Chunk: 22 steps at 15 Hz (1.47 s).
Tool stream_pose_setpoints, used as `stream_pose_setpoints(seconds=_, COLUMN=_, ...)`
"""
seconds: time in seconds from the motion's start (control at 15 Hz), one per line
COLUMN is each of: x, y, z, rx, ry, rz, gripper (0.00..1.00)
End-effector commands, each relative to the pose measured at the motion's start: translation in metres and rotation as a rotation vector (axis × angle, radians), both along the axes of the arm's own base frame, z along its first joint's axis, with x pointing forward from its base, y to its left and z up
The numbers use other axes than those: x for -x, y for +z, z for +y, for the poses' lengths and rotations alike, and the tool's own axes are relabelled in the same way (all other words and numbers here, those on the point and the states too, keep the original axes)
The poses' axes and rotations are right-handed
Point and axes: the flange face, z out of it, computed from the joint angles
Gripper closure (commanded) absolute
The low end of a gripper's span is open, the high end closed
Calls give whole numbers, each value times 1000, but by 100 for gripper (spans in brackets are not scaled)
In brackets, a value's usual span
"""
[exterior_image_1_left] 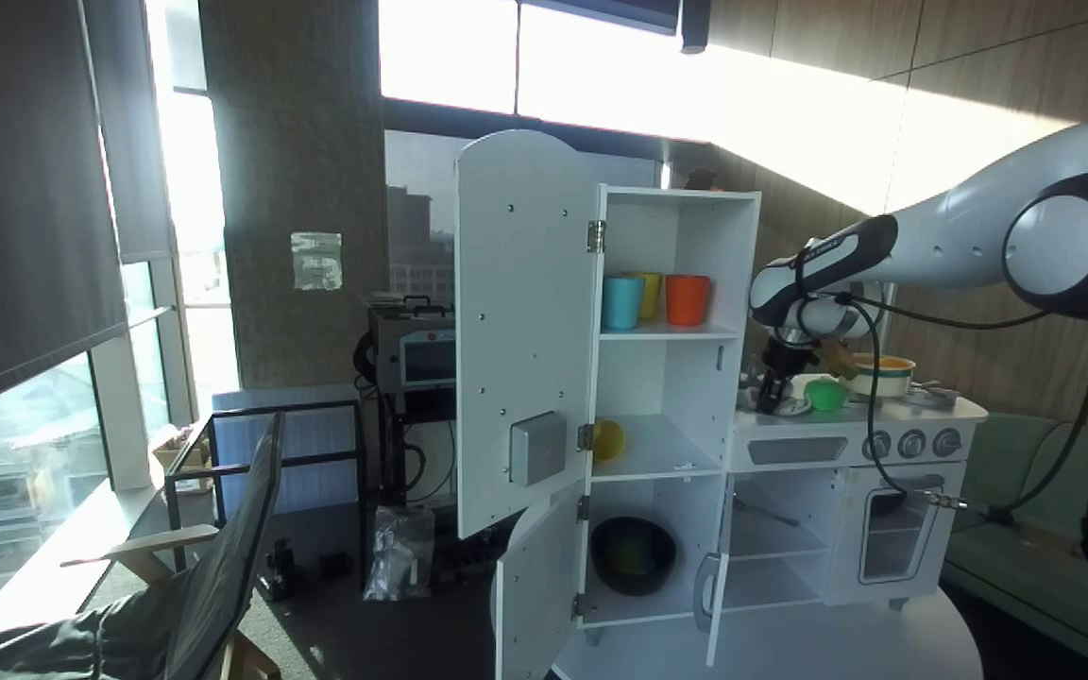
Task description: Use the white towel to wipe the sink.
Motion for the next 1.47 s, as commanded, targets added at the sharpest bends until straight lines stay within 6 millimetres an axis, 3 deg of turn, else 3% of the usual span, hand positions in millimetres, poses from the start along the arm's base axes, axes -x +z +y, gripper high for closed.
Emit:
stream_pose_setpoints(seconds=0.0, x=17, y=20, z=15, rx=0, ry=-14, rz=2, gripper=95)
stream_pose_setpoints(seconds=0.4, x=58, y=68, z=28, rx=23, ry=-48, rz=-103, gripper=95)
stream_pose_setpoints(seconds=0.87, x=140, y=128, z=38, rx=42, ry=-94, rz=-275, gripper=95)
stream_pose_setpoints(seconds=1.07, x=173, y=135, z=60, rx=22, ry=8, rz=-248, gripper=95)
stream_pose_setpoints(seconds=1.4, x=209, y=123, z=105, rx=-37, ry=177, rz=-147, gripper=95)
